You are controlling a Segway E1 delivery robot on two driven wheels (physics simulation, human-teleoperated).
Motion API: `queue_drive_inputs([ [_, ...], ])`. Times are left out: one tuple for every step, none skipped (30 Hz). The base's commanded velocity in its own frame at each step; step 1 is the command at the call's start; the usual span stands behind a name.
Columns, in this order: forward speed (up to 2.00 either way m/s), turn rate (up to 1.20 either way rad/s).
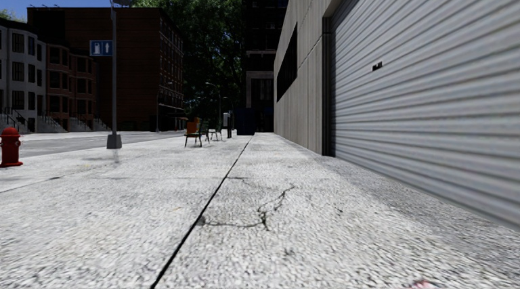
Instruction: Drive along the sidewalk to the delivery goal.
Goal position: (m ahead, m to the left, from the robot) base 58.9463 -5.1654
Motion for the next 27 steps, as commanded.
queue_drive_inputs([
  [2.00, 0.00],
  [2.00, 0.00],
  [2.00, 0.00],
  [2.00, 0.00],
  [2.00, 0.00],
  [2.00, 0.00],
  [2.00, 0.00],
  [2.00, 0.00],
  [2.00, 0.00],
  [2.00, 0.00],
  [2.00, 0.00],
  [2.00, 0.00],
  [2.00, 0.00],
  [2.00, 0.00],
  [2.00, 0.00],
  [2.00, 0.00],
  [2.00, 0.00],
  [2.00, 0.00],
  [2.00, 0.00],
  [2.00, 0.00],
  [2.00, 0.00],
  [2.00, 0.00],
  [2.00, 0.00],
  [2.00, 0.00],
  [2.00, 0.00],
  [2.00, 0.00],
  [2.00, 0.00],
])
